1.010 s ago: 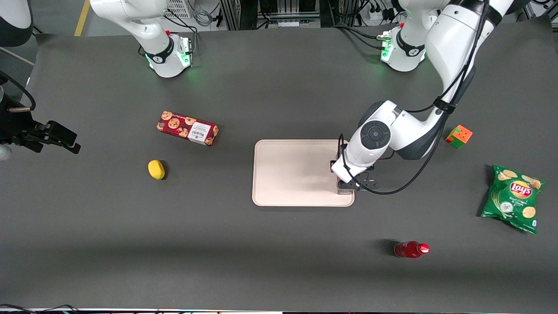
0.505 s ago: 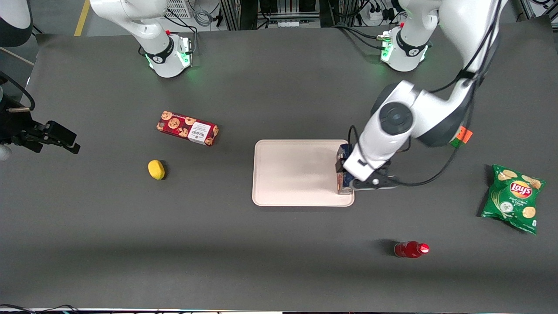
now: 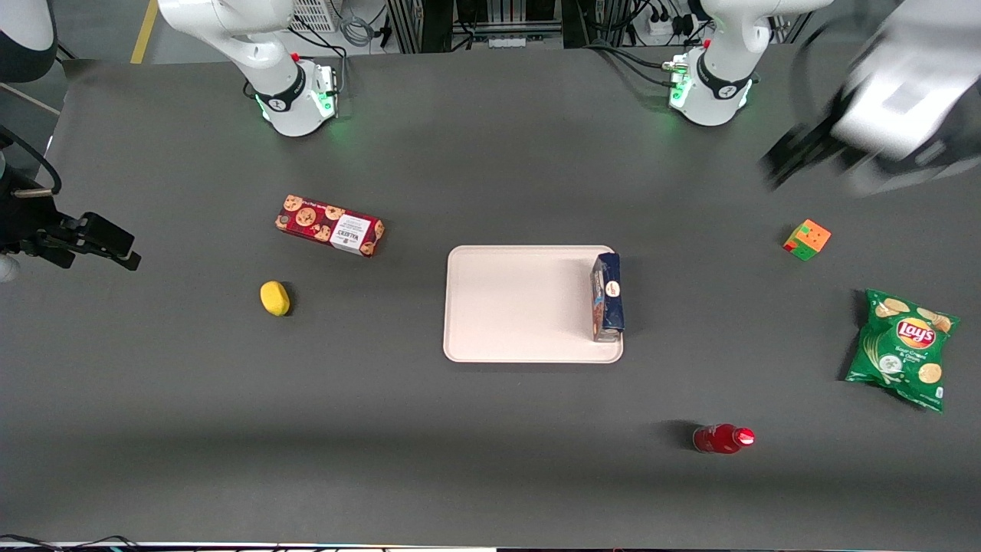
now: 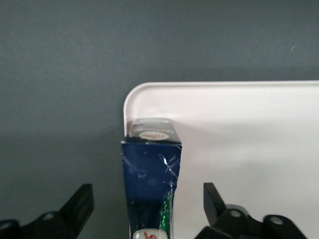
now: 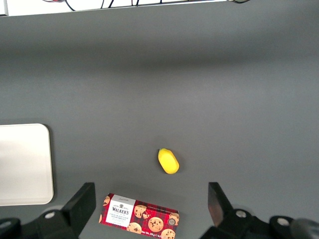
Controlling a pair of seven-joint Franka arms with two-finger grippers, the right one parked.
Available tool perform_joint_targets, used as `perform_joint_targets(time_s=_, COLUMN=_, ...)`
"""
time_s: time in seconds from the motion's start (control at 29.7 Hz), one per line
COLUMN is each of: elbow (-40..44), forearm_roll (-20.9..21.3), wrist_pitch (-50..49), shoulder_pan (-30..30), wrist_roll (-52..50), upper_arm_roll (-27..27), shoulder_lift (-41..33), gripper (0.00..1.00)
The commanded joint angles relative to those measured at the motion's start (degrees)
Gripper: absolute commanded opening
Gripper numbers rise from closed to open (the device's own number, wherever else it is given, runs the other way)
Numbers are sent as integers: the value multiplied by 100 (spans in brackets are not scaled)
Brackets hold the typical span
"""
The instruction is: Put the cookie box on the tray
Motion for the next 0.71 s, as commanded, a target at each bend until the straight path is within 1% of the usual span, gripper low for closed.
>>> perform_joint_targets(time_s=0.0, elbow=-434, forearm_roll=-142, wrist_pitch=-392, shoulder_pan=-36, wrist_roll=1302, upper_arm_roll=755, shoulder_lift=-701, gripper=100)
perform_joint_targets(time_s=0.1, elbow=-837, forearm_roll=-142, wrist_pitch=-190, shoulder_pan=-27, wrist_roll=1778, upper_arm_roll=1029, shoulder_lift=-886, gripper=100)
perform_joint_targets(time_s=0.2, elbow=-1338, forearm_roll=-151, wrist_pitch=257, shoulder_pan=-18, wrist_roll=1885, upper_arm_roll=1073, shoulder_lift=-1071, gripper=100)
perform_joint_targets(time_s=0.3, elbow=-1656, forearm_roll=-151, wrist_pitch=610, shoulder_pan=-27, wrist_roll=1885, upper_arm_roll=1091, shoulder_lift=-1151, gripper=100)
perform_joint_targets(time_s=0.44, elbow=-1691, forearm_roll=-151, wrist_pitch=733, shoulder_pan=-27, wrist_roll=1894, upper_arm_roll=1091, shoulder_lift=-1133, gripper=100)
perform_joint_targets(time_s=0.67, elbow=-1604, forearm_roll=-151, wrist_pitch=637, shoulder_pan=-36, wrist_roll=1955, upper_arm_roll=1073, shoulder_lift=-1133, gripper=100)
